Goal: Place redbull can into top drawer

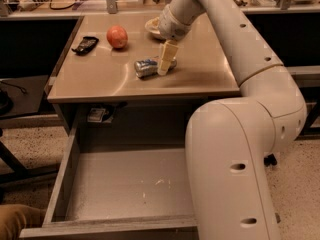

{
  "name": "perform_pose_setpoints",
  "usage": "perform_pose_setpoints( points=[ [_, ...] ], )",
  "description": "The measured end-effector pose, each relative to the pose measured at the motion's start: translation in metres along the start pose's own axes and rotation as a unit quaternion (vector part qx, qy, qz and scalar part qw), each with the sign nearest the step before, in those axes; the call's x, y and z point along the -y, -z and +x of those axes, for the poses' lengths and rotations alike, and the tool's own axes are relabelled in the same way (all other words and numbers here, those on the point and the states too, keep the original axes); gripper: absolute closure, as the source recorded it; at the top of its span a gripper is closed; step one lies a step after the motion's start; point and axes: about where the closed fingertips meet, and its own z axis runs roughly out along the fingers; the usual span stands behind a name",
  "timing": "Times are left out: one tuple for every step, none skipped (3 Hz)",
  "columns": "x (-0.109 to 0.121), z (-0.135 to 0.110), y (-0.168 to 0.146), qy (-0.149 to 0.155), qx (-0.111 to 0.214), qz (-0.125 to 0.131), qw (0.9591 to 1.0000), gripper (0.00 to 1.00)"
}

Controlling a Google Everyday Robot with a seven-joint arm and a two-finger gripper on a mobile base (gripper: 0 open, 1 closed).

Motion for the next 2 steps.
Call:
perform_pose_setpoints(
  points=[
    [-0.004, 0.011, -0.012, -0.016, 0.012, -0.016, 0.9997, 0.00],
    [-0.007, 0.021, -0.015, -0.030, 0.021, -0.021, 0.9991, 0.00]
  ],
)
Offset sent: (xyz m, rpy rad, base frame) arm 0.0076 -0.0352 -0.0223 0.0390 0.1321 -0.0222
